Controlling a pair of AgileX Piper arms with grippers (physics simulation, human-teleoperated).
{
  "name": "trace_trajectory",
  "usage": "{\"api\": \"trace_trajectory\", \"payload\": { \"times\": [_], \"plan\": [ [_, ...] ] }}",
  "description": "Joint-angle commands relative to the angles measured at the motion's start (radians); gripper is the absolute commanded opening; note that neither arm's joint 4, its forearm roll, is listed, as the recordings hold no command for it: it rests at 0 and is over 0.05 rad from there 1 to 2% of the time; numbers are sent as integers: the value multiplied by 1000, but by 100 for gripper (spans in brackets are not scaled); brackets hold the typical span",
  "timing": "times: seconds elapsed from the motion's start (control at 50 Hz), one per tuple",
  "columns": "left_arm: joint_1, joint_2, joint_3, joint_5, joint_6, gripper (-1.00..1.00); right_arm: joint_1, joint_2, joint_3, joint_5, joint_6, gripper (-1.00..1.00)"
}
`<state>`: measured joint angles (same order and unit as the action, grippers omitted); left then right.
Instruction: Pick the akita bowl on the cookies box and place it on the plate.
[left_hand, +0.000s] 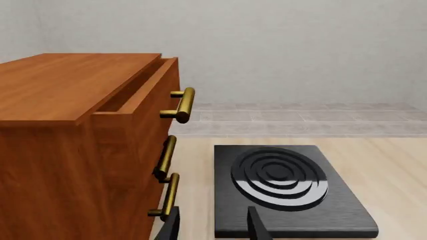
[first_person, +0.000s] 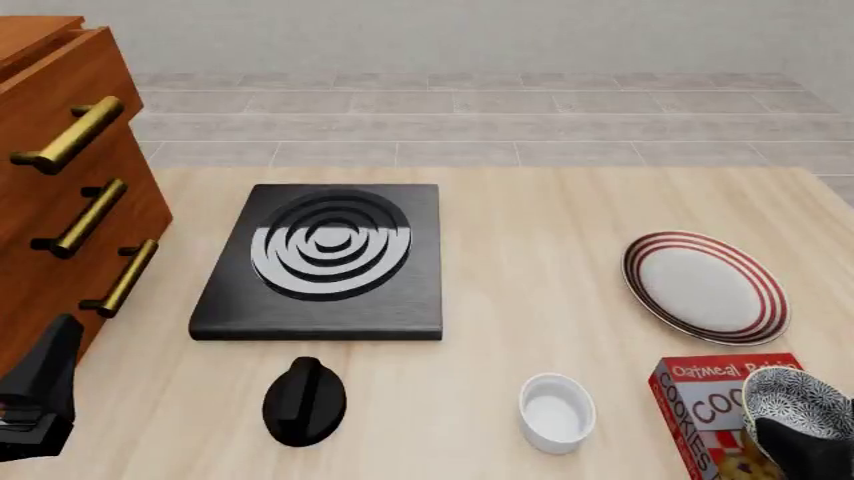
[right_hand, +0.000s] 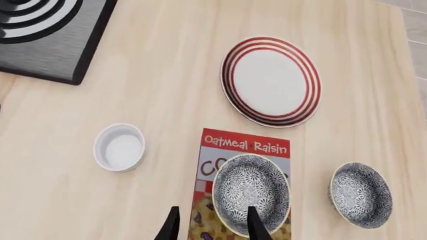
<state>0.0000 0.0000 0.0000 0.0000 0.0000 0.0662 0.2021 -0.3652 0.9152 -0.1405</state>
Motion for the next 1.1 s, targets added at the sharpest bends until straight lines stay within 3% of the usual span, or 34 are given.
{"api": "trace_trajectory", "payload": {
  "times": [0.02, 0.36, 1.1],
  "plan": [
    [0, 0, 0, 0, 0, 100, -7, -15, 35, -16, 14, 100],
    [0, 0, 0, 0, 0, 100, -35, -50, 54, -7, 28, 100],
    [0, 0, 0, 0, 0, 100, -48, 32, 124, -157, 31, 100]
  ]
}}
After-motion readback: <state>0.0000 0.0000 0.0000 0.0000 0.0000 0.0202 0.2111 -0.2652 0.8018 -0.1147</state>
